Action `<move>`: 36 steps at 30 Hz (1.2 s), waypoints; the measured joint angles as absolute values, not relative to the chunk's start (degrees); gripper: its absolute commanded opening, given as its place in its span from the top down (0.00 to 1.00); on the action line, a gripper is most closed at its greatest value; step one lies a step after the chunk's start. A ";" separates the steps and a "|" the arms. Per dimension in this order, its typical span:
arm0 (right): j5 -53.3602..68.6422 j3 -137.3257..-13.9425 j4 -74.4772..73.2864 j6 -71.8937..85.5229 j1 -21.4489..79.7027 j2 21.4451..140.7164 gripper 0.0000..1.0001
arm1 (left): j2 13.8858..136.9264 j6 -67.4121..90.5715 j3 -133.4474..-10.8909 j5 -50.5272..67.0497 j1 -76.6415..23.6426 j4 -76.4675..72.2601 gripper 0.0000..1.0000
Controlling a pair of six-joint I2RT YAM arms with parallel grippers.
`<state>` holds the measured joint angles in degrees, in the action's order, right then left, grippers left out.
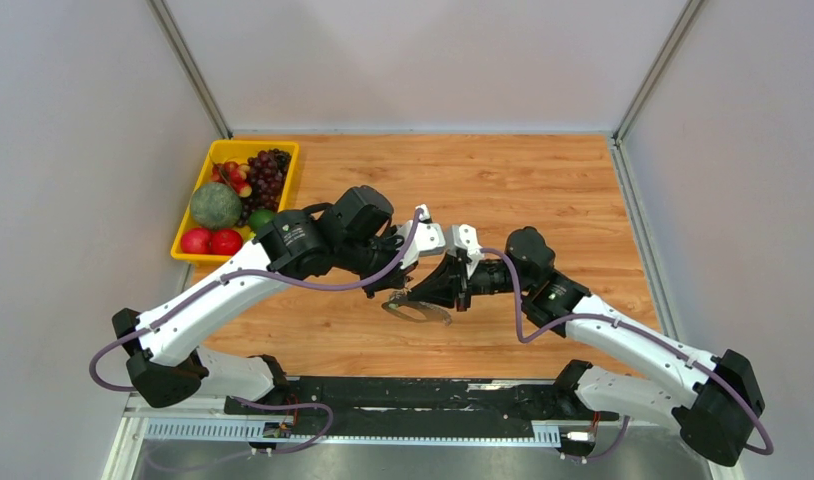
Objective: Remove the keys from the keyring
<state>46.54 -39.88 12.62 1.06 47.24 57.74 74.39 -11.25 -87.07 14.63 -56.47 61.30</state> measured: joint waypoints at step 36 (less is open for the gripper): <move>41.08 -36.36 14.55 1.56 48.21 48.36 0.93 | 71.26 -6.48 -85.03 17.45 -57.30 51.46 1.00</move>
